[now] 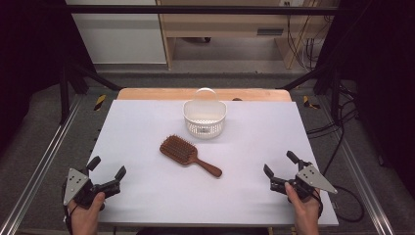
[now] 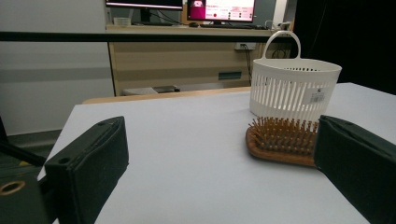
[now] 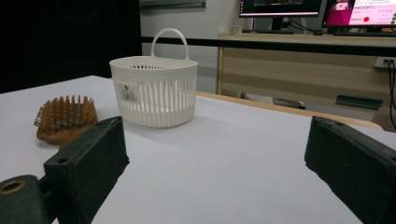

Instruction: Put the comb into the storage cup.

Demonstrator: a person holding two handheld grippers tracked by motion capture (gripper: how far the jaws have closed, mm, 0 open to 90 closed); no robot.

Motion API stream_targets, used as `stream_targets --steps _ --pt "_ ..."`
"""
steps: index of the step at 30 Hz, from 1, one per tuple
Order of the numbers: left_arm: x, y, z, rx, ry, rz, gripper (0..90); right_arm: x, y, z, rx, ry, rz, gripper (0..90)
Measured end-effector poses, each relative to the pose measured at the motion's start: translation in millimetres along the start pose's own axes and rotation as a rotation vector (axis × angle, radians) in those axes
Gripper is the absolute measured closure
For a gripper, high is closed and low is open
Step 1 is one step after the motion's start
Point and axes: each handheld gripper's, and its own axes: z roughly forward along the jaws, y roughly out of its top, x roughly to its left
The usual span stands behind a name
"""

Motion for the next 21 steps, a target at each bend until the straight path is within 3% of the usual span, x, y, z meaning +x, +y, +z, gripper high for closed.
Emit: stream_targets --steps 12,18,20,21 --pt "-14.4 -1.1 8.3 0.059 -0.034 0.028 6.6 0.7 -0.3 -0.3 -0.003 -0.006 0.004 5.4" --pt "-18.0 -3.1 20.8 0.122 -0.076 0.004 11.9 0.4 0.8 -0.8 -0.007 -0.005 0.007 5.4" --pt "-18.6 -1.8 30.3 0.133 -0.1 -0.029 15.7 1.0 1.2 -0.6 -0.008 -0.005 0.0 5.4" --pt "-18.7 -0.9 36.3 0.15 -0.1 -0.021 20.2 1.6 1.8 0.0 -0.013 0.0 0.0 5.4"
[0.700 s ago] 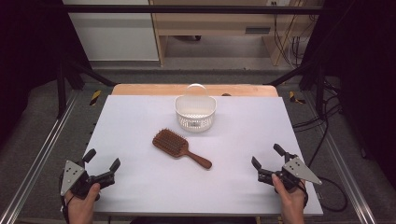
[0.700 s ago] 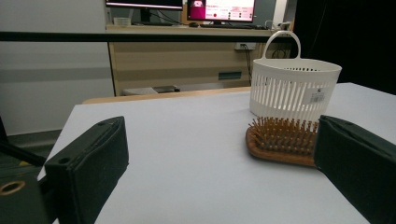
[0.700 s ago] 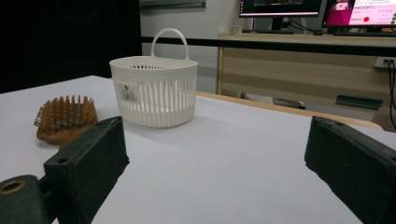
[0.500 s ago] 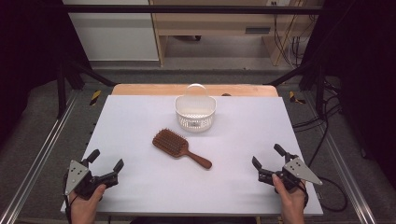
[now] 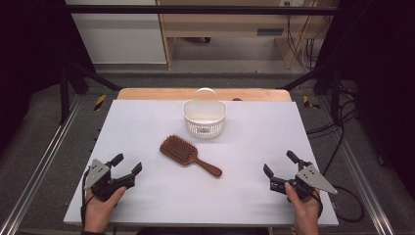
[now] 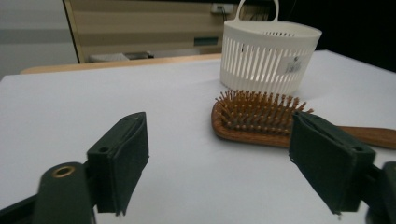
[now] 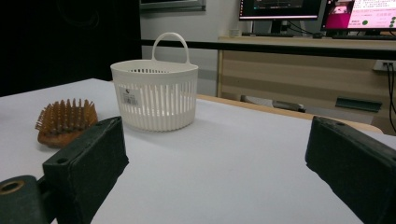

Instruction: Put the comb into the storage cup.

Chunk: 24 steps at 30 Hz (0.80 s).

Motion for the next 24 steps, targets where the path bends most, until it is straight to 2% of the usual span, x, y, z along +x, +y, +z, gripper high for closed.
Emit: stream_targets --steps 3,4,7,8,10,11,12,15,16,17,18,21,24 --pt "0.9 7.3 19.3 0.054 -0.013 -0.005 24.4 0.7 0.8 0.6 -0.001 0.004 0.0 5.3" --pt "1.1 10.6 25.3 0.066 -0.018 0.0 30.0 1.5 0.9 0.7 -0.001 0.006 -0.008 5.2" --pt "0.3 22.3 40.6 0.114 0.004 0.034 33.8 2.4 1.1 0.4 0.002 0.008 -0.014 5.2" --pt "-2.7 27.8 45.3 0.123 0.013 0.062 36.7 2.7 1.1 0.6 0.003 0.009 -0.014 5.1" --pt "-8.0 36.8 52.5 0.137 0.016 0.085 41.8 2.7 1.0 0.8 0.012 0.008 -0.02 5.0" --pt "-9.8 39.7 55.6 0.141 0.015 0.092 47.8 2.1 0.9 1.2 0.01 0.01 -0.015 4.9" --pt "-13.7 46.6 64.0 0.155 0.001 0.102 50.5 1.8 0.7 1.5 0.01 0.01 -0.013 4.9" --pt "-15.5 51.9 72.0 0.169 -0.009 0.121 63.1 1.2 0.5 1.3 0.01 0.006 -0.008 5.0" --pt "-15.7 54.0 75.2 0.17 -0.022 0.118 63.1 1.2 0.5 1.3 0.01 0.006 -0.008 5.0" --pt "-15.2 55.7 78.3 0.173 -0.031 0.115 71.0 0.4 0.7 0.6 0.007 0.005 0.001 5.0" --pt "-14.6 56.7 81.5 0.183 -0.036 0.113 71.0 0.4 0.7 0.6 0.007 0.005 0.001 5.0" --pt "-12.8 55.0 90.7 0.223 -0.021 0.141 81.6 -2.7 -0.1 0.5 -0.002 -0.012 0.031 5.1" --pt "-10.2 50.4 99.4 0.269 -0.021 0.132 88.5 -6.1 -0.8 1.5 -0.01 -0.026 0.056 5.2"
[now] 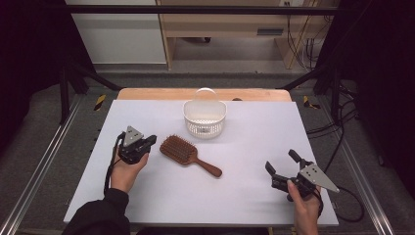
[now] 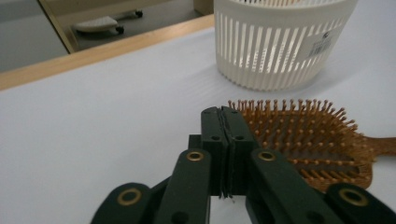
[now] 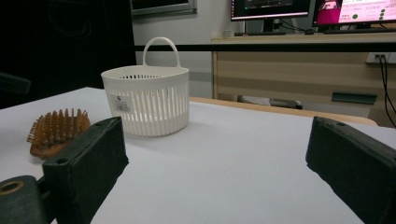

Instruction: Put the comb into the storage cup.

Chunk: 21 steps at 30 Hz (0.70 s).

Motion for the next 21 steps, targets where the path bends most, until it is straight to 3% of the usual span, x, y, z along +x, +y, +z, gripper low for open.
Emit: stream_targets --steps 3,6,10,13,17,21 --pt "1.9 -0.8 7.9 0.028 0.004 0.008 89.5 0.7 0.2 0.9 -0.001 0.007 0.0 5.3" --pt "6.4 -1.7 17.7 0.049 -0.006 -0.021 89.6 3.0 0.8 1.3 -0.002 0.012 -0.006 5.3" --pt "13.5 0.0 30.4 0.085 0.001 -0.019 89.7 5.4 0.8 1.8 0.004 0.016 -0.02 5.4" --pt "20.6 2.3 41.4 0.079 -0.027 -0.079 89.7 6.1 1.2 1.9 0.006 0.018 -0.027 5.4" --pt "21.5 4.3 59.7 0.142 -0.013 -0.008 89.7 7.9 1.0 0.0 0.011 0.022 -0.036 6.0" --pt "21.0 8.1 66.5 0.134 -0.023 -0.017 89.7 9.3 -1.4 2.7 0.025 0.024 -0.039 6.1"
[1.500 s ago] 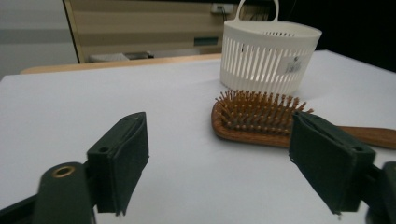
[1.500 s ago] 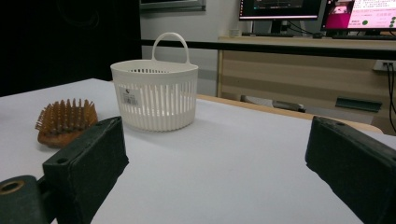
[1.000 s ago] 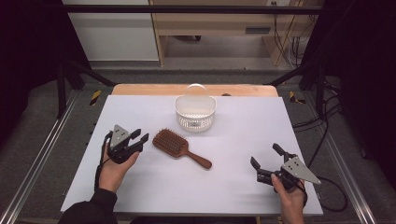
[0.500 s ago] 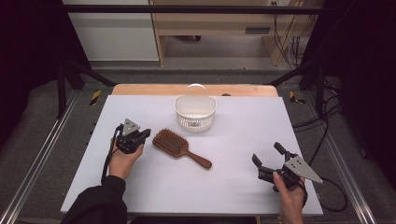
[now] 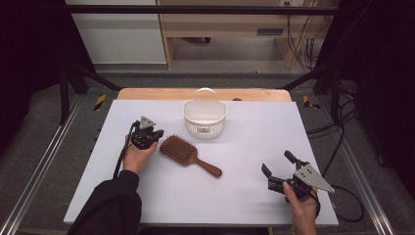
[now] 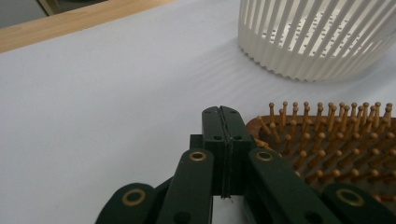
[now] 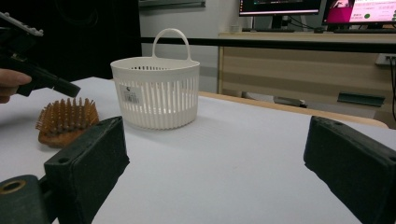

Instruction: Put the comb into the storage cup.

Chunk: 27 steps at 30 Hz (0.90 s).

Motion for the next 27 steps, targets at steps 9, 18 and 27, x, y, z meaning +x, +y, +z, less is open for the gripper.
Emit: stream_targets --steps 9,18,27 --pt "-0.6 -2.6 3.6 0.027 -0.029 -0.012 89.7 2.0 0.3 -1.6 0.008 0.002 -0.017 6.0" --pt "-7.3 -5.0 5.2 0.072 -0.004 0.043 89.7 1.5 -1.9 -0.8 0.019 -0.002 -0.011 5.8" --pt "-6.5 -8.9 7.9 0.085 -0.014 0.024 89.7 3.7 -1.8 -0.3 0.024 0.013 -0.014 5.9"
